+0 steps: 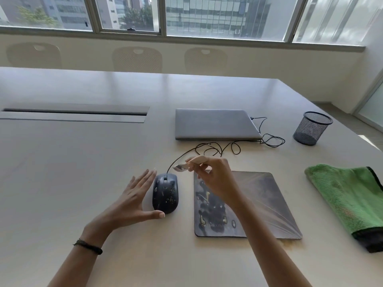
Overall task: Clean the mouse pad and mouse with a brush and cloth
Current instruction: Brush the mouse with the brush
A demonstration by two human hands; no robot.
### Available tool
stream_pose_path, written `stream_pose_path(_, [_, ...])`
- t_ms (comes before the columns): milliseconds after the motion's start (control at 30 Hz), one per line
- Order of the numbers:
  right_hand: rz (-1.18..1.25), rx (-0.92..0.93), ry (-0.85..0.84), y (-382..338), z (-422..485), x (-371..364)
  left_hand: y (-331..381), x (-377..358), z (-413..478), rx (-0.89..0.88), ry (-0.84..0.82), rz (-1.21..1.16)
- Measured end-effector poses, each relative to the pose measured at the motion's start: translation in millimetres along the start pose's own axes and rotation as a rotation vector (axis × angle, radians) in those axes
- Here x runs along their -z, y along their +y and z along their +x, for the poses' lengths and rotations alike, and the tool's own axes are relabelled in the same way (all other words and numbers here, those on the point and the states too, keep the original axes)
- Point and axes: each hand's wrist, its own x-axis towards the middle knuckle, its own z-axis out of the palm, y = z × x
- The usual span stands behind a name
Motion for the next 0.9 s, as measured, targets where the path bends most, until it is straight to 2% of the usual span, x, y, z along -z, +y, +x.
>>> stream_pose_path(167, [-0.137,0.037,-0.106,8,11,-14,-2,-5,2,0.015,-0.022,0.073])
stream_pose_path(500, [-0.135,0.161,-0.358,-5,8,3,-2,-6,3,0.019,0.006,0.093])
stream_pose_path(633, [-0.089,0.169,-0.364,-5,11,17,0,-5,4,0.019,0.013,0.076])
stream_pose_path(800, [-0.125,0.159,-0.255,-7,14,11,0,-3,4,0.013,0.01,0.078])
stream_pose_path(900, [-0.139,0.152,-0.306,-8,13,3,2,-2,4,0.017,0.008,0.067])
